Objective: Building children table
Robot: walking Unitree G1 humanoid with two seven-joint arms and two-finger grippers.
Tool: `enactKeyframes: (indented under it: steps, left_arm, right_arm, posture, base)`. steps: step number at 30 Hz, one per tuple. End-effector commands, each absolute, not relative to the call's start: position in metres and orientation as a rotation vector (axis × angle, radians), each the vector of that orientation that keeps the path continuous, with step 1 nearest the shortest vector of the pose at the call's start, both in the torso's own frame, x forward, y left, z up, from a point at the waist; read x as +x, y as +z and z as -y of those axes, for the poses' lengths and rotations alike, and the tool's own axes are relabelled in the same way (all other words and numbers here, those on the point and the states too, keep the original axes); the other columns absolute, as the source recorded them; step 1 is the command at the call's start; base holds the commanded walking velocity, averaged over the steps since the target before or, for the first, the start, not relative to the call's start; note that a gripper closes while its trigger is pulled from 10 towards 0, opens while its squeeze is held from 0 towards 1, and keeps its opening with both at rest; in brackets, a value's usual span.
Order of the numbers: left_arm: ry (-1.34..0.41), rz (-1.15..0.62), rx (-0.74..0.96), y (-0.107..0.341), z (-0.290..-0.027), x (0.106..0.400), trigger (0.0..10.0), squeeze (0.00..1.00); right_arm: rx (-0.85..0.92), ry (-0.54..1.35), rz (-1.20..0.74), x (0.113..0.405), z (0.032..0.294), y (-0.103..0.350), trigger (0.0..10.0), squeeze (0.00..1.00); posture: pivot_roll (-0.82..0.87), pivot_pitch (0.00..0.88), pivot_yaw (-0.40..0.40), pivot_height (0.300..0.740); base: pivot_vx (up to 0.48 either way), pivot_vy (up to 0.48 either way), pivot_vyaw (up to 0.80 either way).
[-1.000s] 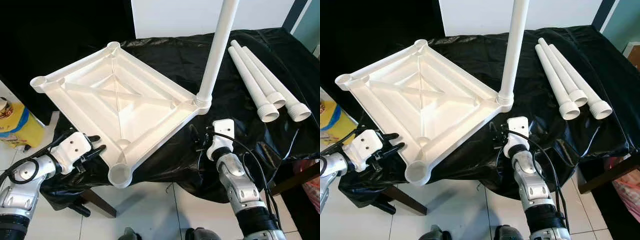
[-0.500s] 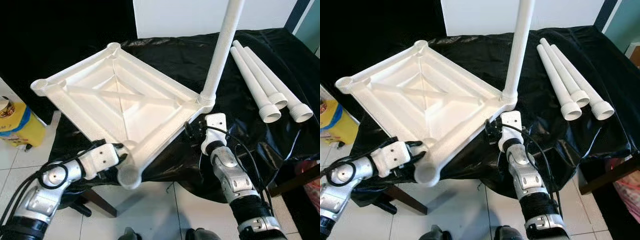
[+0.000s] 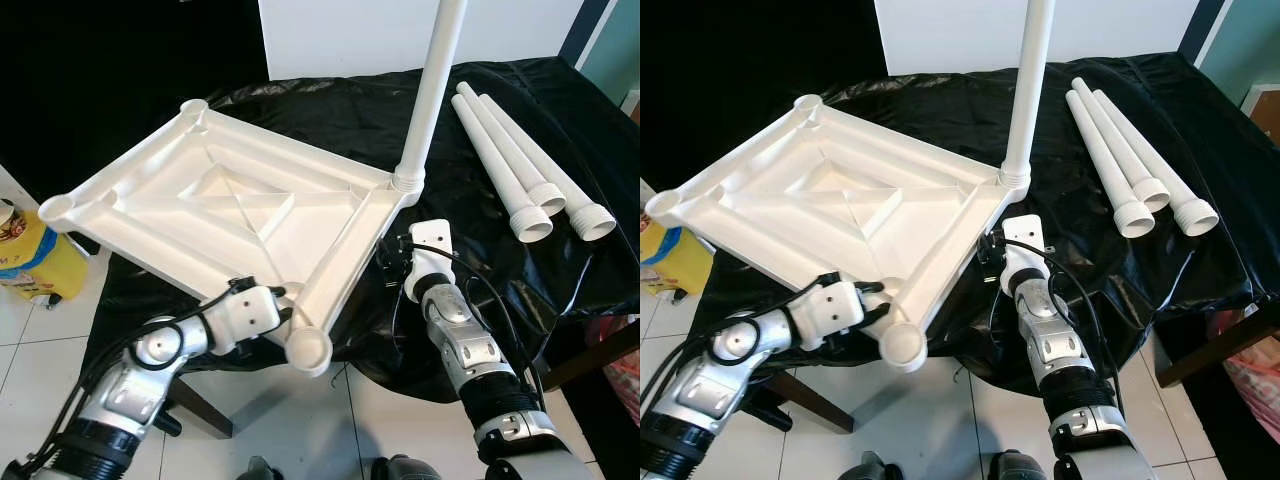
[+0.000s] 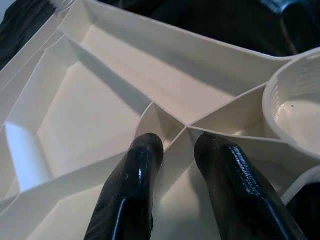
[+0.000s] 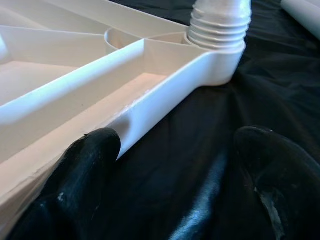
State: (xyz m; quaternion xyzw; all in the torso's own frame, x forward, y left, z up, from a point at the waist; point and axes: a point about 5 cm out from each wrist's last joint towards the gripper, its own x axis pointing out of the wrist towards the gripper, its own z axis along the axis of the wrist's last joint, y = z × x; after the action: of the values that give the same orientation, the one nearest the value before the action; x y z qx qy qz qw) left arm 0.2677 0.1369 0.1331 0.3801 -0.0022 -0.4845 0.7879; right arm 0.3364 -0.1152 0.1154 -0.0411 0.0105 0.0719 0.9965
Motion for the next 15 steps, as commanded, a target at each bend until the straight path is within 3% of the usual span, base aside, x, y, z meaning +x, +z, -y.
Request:
enactKeyframes:
  steps: [1,5,15]
  left_arm:
    - [-1.089,0.041,0.817,0.133,-0.12,0.266,10.0,0.0]
    - [-1.074,0.041,0.836,0.137,-0.125,0.27,10.0,0.0]
    - [-1.042,0.025,0.83,0.148,-0.152,0.277,10.0,0.0]
  right_arm:
    - [-0.084,0.197,-0.031,0.336,0.101,0.112,10.0,0.0]
    - [-0.053,0.15,0.051,0.335,0.119,0.122,10.0,0.0]
    - [-0.054,0.149,0.16,0.324,0.13,0.132,10.0,0.0]
  posture:
    - [-0.01,0.101,0.04,0.74]
    - [-0.02,0.097,0.044,0.74]
    - [-0.01,0.091,0.044,0.74]
  base:
    - [0.0,0.0,0.0]
    - [0.0,0.0,0.0]
    - [0.0,0.0,0.0]
